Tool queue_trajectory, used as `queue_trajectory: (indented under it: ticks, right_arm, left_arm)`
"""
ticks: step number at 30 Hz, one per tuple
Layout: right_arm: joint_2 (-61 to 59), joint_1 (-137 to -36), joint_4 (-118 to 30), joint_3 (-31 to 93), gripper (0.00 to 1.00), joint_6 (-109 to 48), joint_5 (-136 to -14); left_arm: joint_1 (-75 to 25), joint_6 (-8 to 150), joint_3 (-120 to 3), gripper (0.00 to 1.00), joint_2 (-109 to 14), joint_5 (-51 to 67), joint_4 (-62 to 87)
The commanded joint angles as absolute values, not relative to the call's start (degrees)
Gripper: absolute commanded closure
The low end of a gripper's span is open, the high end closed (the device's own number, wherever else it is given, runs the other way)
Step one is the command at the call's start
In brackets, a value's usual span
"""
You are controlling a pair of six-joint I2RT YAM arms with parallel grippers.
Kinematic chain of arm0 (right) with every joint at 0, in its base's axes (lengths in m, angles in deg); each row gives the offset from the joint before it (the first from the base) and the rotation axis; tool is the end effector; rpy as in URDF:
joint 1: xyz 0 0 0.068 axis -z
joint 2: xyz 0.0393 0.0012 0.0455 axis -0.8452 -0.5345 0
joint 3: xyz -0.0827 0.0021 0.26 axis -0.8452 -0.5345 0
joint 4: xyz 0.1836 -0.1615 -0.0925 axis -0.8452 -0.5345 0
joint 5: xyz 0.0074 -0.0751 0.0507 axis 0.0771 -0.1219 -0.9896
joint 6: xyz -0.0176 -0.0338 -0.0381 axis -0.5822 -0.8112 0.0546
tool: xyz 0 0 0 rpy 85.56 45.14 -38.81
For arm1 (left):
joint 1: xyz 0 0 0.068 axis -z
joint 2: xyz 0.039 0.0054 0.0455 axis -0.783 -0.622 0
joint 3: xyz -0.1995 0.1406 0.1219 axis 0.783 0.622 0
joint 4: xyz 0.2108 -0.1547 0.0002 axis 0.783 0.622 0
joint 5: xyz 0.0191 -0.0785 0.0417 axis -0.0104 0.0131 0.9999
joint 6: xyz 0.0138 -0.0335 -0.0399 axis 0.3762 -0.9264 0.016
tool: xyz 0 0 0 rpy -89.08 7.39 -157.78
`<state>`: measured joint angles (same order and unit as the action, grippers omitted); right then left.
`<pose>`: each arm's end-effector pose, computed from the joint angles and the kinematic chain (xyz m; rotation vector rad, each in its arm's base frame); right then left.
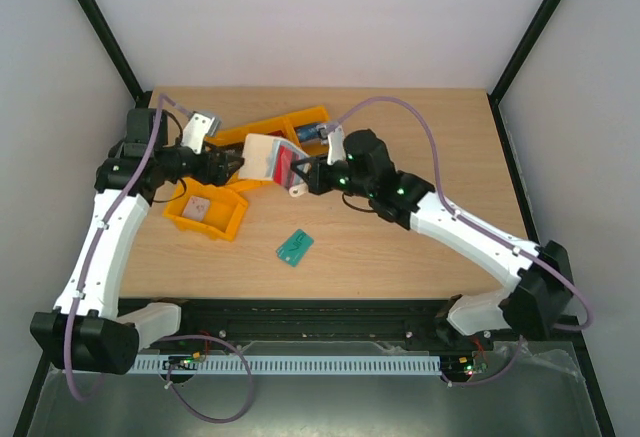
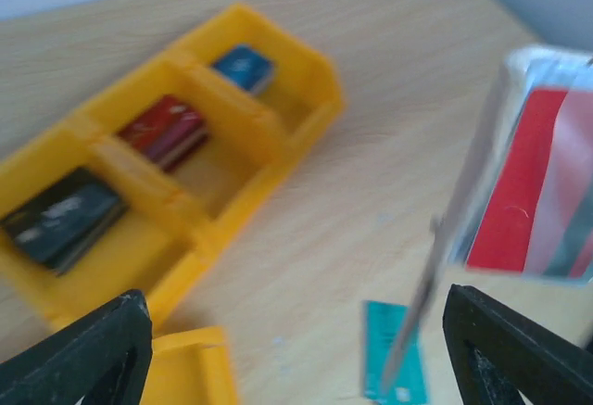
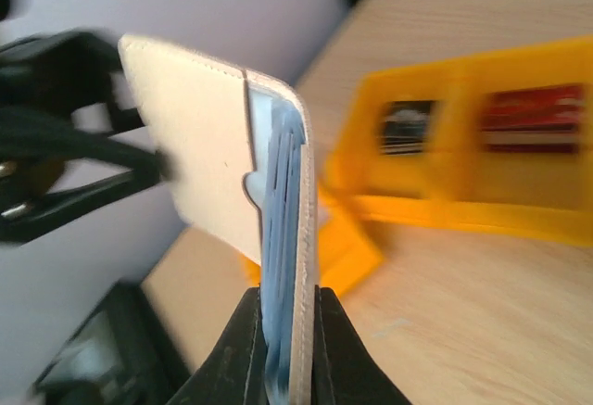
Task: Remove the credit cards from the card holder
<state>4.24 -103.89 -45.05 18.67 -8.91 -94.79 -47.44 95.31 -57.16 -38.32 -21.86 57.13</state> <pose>0.2027 0.2348 0.3502 -0.6739 1.8847 1.3081 0.2295 -0.0384 0.3741 0.6595 2.0303 -0.6513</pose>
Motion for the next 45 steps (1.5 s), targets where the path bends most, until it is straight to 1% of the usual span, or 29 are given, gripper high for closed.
queue_trajectory:
  ticks: [1, 3, 4, 5, 8, 9, 10, 12, 14, 18, 20, 23, 30, 37, 39, 42, 43, 45]
  right_arm:
    - [-1.26, -104.50, -63.43, 27.99, 0.98, -4.02, -65.99]
    - [-3.55, -106.44, -67.95, 30.90, 0.98, -4.95, -57.77]
    - [-4.87, -107.23, -69.49, 32.50, 0.98, -5.42, -55.75]
    - [-5.91, -107.72, -70.26, 33.82, 0.98, -5.89, -55.66]
    - [-6.32, -108.06, -65.75, 33.34, 0.98, -7.33, -64.71]
    - [-5.89, -108.13, -63.03, 32.35, 0.98, -7.77, -69.06]
    - [-5.31, -108.04, -60.14, 31.28, 0.98, -8.16, -73.53]
    - [-3.87, -107.80, -53.82, 28.65, 0.98, -8.22, -82.57]
    - [-2.74, -107.14, -48.37, 26.54, 0.98, -6.82, -90.00]
    - [-0.36, -104.73, -39.50, 22.40, 0.98, -3.53, -99.48]
    - [0.83, -104.00, -35.63, 20.91, 0.98, -2.57, -103.36]
    - [1.95, -103.72, -32.03, 19.84, 0.98, -2.10, -106.91]
    - [3.41, -103.19, -20.96, 16.81, 0.98, 3.48, -111.36]
    - [2.44, -103.01, -14.54, 16.53, 0.98, 7.02, -111.77]
    - [1.83, -103.02, -14.40, 16.79, 0.98, 7.55, -110.00]
    - [0.32, -103.12, -12.54, 16.61, 0.98, 9.99, -106.51]
    - [-0.34, -103.05, -11.49, 16.45, 0.98, 10.91, -106.37]
    - [-1.36, -103.09, -10.00, 16.68, 0.98, 11.63, -106.71]
  left_arm:
    - [-47.93, 89.26, -57.76, 0.11, -38.51, -3.70, 50.54]
    - [-47.86, 88.87, -59.07, 0.12, -38.51, -4.93, 50.74]
    - [-47.85, 88.85, -59.75, 0.15, -38.51, -7.07, 51.14]
    - [-47.74, 89.03, -60.20, 0.21, -38.51, -10.71, 51.71]
    - [-46.53, 89.36, -58.95, 0.47, -38.58, -25.34, 53.05]
    - [-45.88, 89.57, -57.86, 0.52, -38.59, -29.88, 53.50]
    - [-45.12, 90.01, -57.03, 0.54, -38.74, -34.10, 54.11]
    - [-43.88, 90.64, -55.81, 0.54, -38.92, -39.34, 55.06]
    - [-43.19, 90.10, -55.28, 0.52, -39.30, -41.14, 54.83]
    - [-42.59, 88.67, -53.76, 0.50, -39.91, -42.47, 53.52]
    - [-42.57, 88.29, -53.06, 0.50, -39.84, -41.16, 53.10]
    - [-42.57, 88.25, -52.48, 0.50, -39.82, -39.70, 52.83]
    - [-42.58, 88.13, -51.35, 0.49, -39.82, -41.44, 52.61]
    - [-42.14, 89.77, -51.08, 0.50, -40.08, -47.71, 53.68]
    - [-42.01, 91.05, -52.12, 0.54, -40.22, -49.67, 55.14]
    - [-41.74, 93.78, -54.30, 0.67, -40.63, -52.21, 57.62]
    - [-41.74, 94.70, -55.04, 0.72, -40.74, -52.99, 58.27]
    - [-41.70, 96.09, -55.81, 0.88, -40.89, -54.18, 59.31]
